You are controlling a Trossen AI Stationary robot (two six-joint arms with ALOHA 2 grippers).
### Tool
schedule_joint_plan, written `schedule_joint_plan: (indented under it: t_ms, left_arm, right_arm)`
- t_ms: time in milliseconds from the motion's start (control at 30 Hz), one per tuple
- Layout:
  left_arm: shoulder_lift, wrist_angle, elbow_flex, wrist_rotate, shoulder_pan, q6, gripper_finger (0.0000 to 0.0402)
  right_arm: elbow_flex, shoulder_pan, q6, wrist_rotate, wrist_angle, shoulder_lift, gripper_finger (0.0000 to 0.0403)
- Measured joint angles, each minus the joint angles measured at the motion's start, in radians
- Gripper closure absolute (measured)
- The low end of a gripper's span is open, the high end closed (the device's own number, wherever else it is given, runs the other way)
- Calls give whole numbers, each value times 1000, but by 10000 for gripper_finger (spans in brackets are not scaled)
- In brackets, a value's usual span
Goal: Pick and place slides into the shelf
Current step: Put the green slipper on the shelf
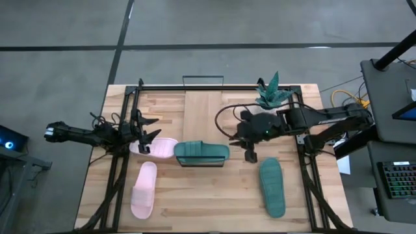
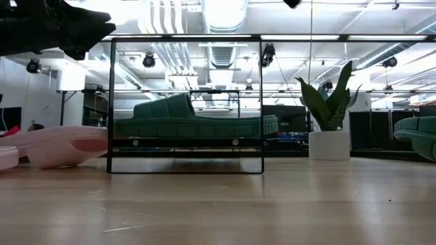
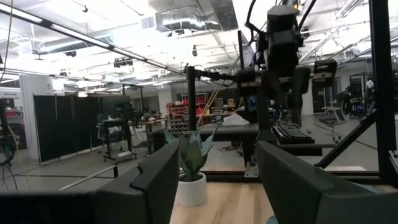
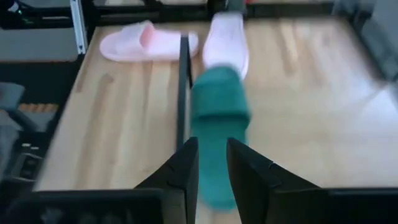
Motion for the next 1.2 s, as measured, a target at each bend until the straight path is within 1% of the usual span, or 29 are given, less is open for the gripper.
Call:
schedule_joint_plan:
  t_ms: [233,367,433,567,667,833,933,1200]
  left_arm:
    - [-3,14,0,0,0,17,205]
    - [5,-3,-1,0,0,18,205]
    - [15,-28,-7,-1,0,18,205]
    - [34,-26,-7,0,0,18,205]
    - [40,-29,-7,0,0,18,205]
    - [43,-28,-8,0,0,19,205]
    - [45,-28,-8,0,0,19,205]
    - [45,-25,-8,-5,0,20,205]
  right_arm:
    - [0,37,356,0,-117,32,330]
    - [-1,44,554,0,-235,43,331]
    - [-1,52,658,0,-313,47,331]
    - [-1,74,879,-1,-461,60,331]
    - [-1,87,1014,-1,-532,71,331]
    - [-1,97,1143,0,-647,114,334]
    - [-1,97,1175,-4,-701,167,337]
    - [4,99,1211,-147,-730,315,346]
